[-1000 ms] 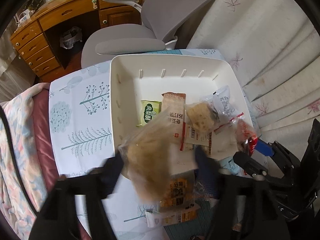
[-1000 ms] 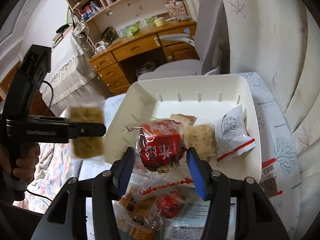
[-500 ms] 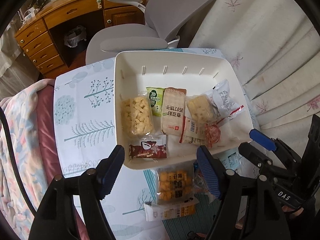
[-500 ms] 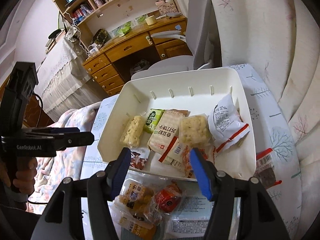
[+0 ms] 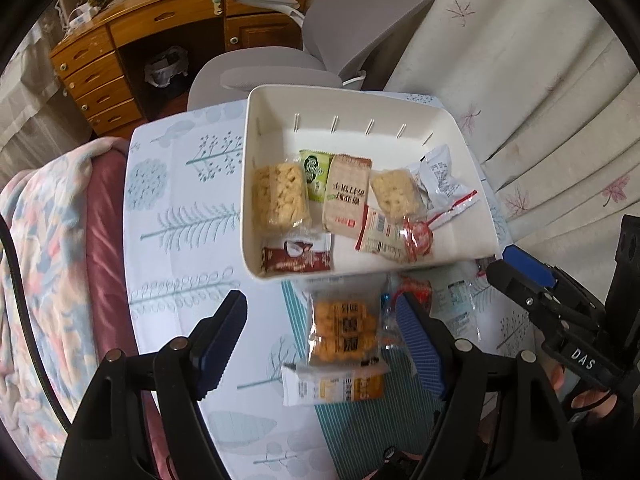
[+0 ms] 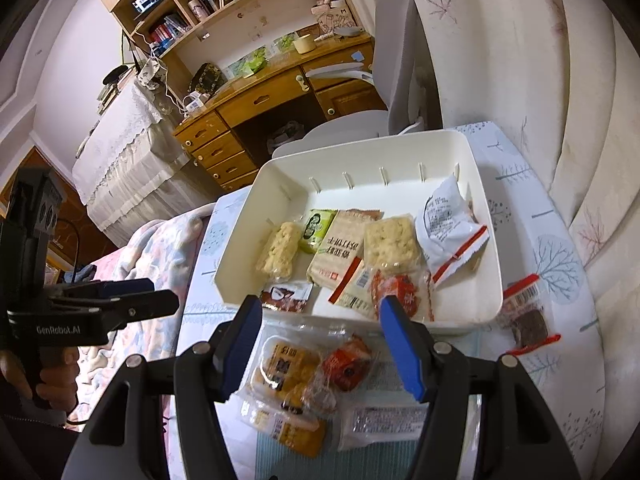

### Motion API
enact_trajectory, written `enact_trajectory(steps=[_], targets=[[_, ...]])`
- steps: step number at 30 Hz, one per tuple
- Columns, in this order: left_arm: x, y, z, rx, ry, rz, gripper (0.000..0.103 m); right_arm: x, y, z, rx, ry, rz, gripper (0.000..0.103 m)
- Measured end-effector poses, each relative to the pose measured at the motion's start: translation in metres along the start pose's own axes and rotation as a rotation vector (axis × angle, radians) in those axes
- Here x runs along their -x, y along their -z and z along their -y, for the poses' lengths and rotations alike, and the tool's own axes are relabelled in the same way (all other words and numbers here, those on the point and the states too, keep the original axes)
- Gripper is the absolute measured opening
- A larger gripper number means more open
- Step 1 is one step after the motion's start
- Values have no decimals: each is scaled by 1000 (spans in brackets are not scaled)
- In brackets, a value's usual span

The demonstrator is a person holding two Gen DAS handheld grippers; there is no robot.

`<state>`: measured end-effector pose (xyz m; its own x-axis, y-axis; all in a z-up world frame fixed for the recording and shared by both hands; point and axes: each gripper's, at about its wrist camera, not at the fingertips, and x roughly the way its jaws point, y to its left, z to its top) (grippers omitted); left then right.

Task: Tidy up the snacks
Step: 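Move both tools out of the tray back toward the remaining snacks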

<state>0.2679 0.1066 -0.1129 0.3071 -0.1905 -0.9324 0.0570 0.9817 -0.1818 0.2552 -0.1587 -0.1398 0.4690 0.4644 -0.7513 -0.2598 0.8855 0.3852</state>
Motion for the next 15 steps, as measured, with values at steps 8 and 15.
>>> enact_trajectory(steps=[8,15], targets=[[4,38,-6,66,0,-3,83,3,13,0,0,-19,-37,62],[-8,75,-17,187,8,-27,84,-1,22,1,23,-32,-77,62]])
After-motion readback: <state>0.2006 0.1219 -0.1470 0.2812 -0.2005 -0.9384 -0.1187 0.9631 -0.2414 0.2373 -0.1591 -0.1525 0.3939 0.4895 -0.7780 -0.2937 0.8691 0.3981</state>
